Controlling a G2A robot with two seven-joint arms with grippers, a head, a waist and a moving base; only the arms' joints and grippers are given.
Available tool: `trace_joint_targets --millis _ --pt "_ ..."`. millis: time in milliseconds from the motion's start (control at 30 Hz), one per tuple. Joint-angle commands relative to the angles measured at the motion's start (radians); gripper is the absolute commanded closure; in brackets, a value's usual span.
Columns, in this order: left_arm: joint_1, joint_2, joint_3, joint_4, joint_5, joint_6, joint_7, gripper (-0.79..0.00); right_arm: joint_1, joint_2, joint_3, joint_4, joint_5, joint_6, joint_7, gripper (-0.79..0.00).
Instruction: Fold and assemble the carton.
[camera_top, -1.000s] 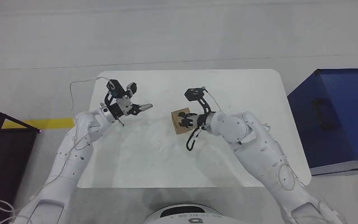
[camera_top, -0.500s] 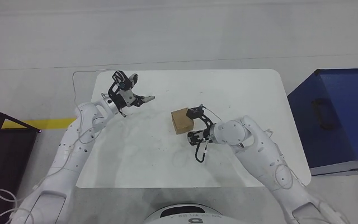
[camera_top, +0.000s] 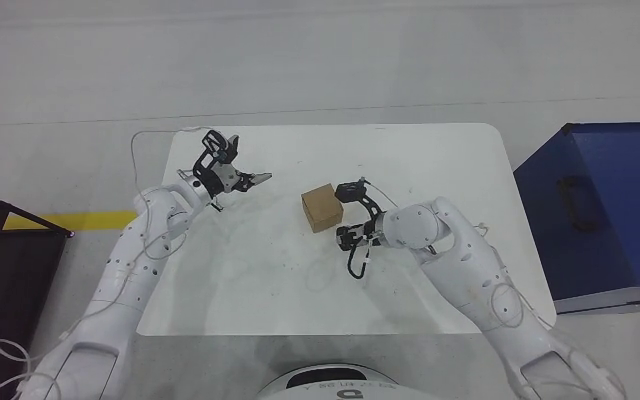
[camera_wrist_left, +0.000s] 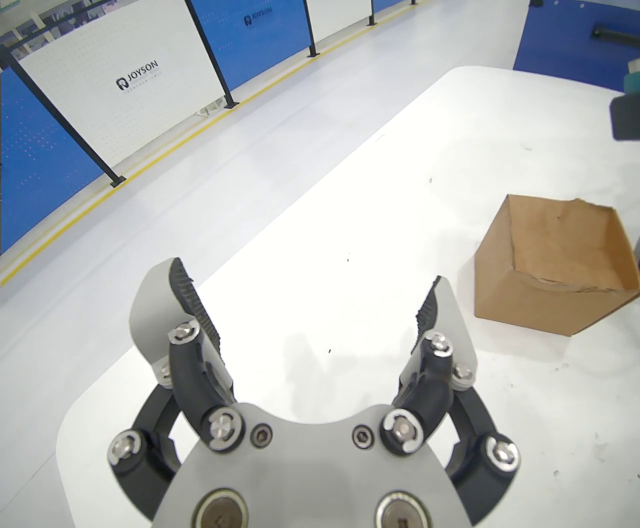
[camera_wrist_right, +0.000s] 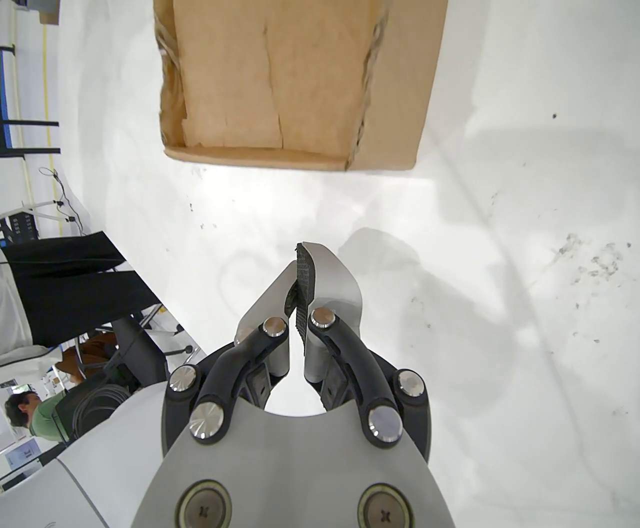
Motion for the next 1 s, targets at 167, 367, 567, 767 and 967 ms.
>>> trace_joint_targets --millis 167,367,567,767,967 --pt "-0.029 -0.003 0.041 -0.029 0.108 0.029 -0.039 -0.785 0.048 -0.015 -0.025 0.046 -0.027 0.069 -0.106 0.000" --pt "-0.073 -0.014 0.114 -0.043 0.254 0.078 -0.078 -0.785 -0.065 0.027 0.118 -0.106 -0.061 0.106 -0.065 0.000" --pt "-0.135 -0.044 0.212 -0.007 0.318 0.105 -0.105 -0.785 -0.244 0.063 0.293 -0.311 -0.053 0.093 -0.088 0.000" --pt "-0.184 -0.069 0.290 0.032 0.342 0.052 -0.081 -0.785 -0.357 0.079 0.375 -0.390 -0.067 0.092 -0.113 0.000" --pt "-0.204 -0.071 0.288 0.024 0.286 -0.078 -0.079 -0.785 -0.423 0.086 0.445 -0.392 -0.034 0.104 -0.174 0.000"
